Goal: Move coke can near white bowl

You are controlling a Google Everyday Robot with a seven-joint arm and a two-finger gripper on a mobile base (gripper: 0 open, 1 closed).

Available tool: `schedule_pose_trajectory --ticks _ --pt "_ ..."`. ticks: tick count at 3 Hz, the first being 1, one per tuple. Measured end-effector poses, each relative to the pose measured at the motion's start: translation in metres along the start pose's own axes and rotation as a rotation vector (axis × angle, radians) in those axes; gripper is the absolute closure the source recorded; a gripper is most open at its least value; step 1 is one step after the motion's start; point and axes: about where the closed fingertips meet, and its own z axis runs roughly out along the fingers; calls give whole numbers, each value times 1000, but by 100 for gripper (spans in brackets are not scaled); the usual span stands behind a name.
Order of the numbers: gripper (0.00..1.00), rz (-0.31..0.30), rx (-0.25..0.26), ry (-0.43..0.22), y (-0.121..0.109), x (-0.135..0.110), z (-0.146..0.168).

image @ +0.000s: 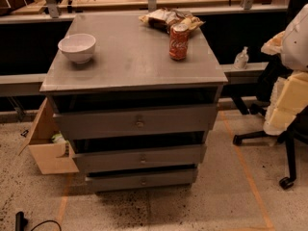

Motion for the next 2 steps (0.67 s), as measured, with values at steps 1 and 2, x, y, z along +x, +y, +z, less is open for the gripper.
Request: schedule_pose_trajectory --ticks 1,2 --pt "0 0 0 0 0 0 0" --pt "0 52 39 -65 -19 -6 9"
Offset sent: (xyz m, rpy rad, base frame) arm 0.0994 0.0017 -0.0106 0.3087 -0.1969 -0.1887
